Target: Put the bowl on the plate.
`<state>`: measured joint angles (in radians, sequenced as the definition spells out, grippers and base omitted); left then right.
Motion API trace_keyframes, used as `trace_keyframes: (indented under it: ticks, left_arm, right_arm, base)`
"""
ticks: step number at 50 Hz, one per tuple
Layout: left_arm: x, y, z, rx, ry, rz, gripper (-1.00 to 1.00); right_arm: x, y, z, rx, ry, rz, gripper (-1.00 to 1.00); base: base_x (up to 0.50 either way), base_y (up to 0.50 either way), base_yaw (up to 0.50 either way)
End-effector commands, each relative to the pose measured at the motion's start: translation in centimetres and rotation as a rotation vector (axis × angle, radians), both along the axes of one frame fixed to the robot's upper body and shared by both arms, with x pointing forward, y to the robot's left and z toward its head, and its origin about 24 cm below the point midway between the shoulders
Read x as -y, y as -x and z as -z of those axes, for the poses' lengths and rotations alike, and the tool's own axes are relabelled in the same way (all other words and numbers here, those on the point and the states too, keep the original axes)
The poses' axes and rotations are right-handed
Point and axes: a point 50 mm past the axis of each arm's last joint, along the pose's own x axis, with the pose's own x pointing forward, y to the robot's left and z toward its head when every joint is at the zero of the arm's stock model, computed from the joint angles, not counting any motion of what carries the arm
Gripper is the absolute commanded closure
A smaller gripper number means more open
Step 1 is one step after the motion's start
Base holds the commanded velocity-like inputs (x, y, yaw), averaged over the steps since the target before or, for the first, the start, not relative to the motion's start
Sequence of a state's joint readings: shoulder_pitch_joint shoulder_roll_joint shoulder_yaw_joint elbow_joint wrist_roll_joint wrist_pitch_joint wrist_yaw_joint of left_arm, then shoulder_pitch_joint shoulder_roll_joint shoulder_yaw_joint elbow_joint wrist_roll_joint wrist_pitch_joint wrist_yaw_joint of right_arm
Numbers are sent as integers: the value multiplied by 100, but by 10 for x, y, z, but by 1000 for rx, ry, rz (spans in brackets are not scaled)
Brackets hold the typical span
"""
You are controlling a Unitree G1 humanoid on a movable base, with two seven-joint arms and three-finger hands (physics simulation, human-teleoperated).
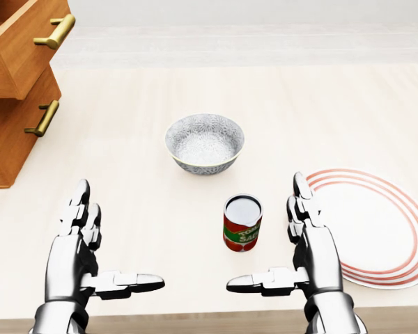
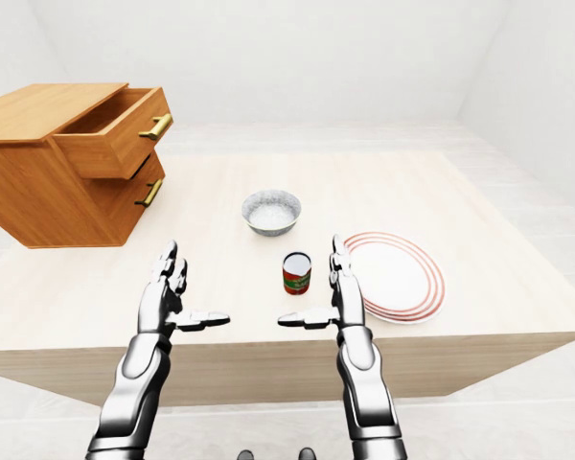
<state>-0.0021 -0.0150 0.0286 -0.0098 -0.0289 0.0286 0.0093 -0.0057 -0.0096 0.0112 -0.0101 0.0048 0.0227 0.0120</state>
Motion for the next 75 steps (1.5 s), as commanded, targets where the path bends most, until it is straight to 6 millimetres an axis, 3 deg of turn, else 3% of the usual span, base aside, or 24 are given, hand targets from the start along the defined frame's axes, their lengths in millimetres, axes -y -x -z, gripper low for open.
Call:
trace_keyframes:
  ticks: [1, 6, 16, 19, 20, 25, 38, 75]
  left_arm:
    - [-6, 9, -16, 48, -69, 51, -100]
    - [-6, 26, -26, 84, -67, 85, -100]
    - [-17, 27, -51, 186, -52, 74, -100]
    - [-22, 27, -64, 240, -50, 66, -100]
    - [-24, 29, -76, 295, -53, 60, -100]
    - [-29, 28, -68, 260, -46, 53, -100]
    - [-49, 22, -78, 303, -38, -6, -100]
    - [-42, 30, -68, 259, -49, 27, -100]
  right_arm:
    - [11, 13, -12, 39, -2, 5, -100]
    - [13, 18, -26, 73, -2, -4, -100]
    - [15, 20, -32, 101, 9, -3, -100]
    - [14, 22, -34, 108, 11, -3, -100]
    - [13, 22, -34, 111, 14, -5, -100]
    - [12, 25, -38, 124, 20, -6, -100]
    - [11, 27, -38, 124, 36, -5, -100]
    - [14, 32, -42, 142, 40, -4, -100]
  base:
    - [0, 0, 0]
    - [-2, -8, 0]
    - [-8, -49, 0]
    - [0, -24, 0]
    - [0, 1, 0]
    - [0, 0, 0]
    - [22, 0, 0]
    - [9, -6, 0]
